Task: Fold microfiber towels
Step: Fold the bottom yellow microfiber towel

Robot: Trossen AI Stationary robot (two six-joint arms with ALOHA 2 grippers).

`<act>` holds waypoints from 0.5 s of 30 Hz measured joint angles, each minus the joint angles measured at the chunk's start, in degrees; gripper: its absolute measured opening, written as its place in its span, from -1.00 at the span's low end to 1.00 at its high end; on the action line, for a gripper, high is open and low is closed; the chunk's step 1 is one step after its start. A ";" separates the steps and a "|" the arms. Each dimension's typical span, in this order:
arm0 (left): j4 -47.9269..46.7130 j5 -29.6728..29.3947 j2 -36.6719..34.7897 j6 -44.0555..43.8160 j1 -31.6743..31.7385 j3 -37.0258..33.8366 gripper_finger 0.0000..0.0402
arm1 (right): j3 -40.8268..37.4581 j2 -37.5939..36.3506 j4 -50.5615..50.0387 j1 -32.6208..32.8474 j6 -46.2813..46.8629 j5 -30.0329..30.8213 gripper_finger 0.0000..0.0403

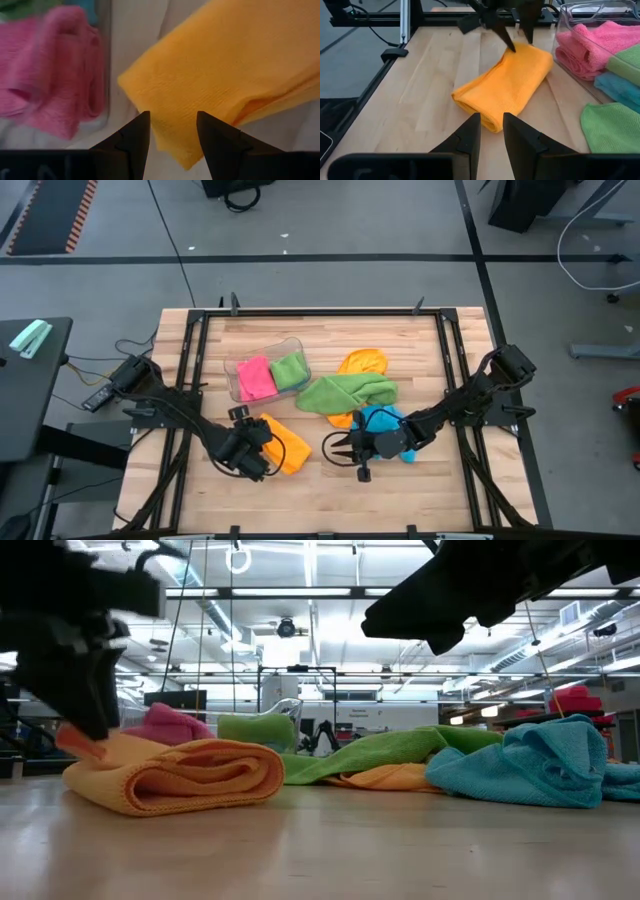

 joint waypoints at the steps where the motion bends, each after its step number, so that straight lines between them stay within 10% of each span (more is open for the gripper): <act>1: 1.42 -0.05 0.00 0.84 0.00 -1.38 -0.14 | 0.00 0.00 0.00 0.08 0.00 -0.02 -0.54; 15: 7.47 -3.47 -0.11 5.86 -0.39 -3.52 -0.14 | 0.00 0.00 -0.04 0.23 -0.35 -0.03 -0.54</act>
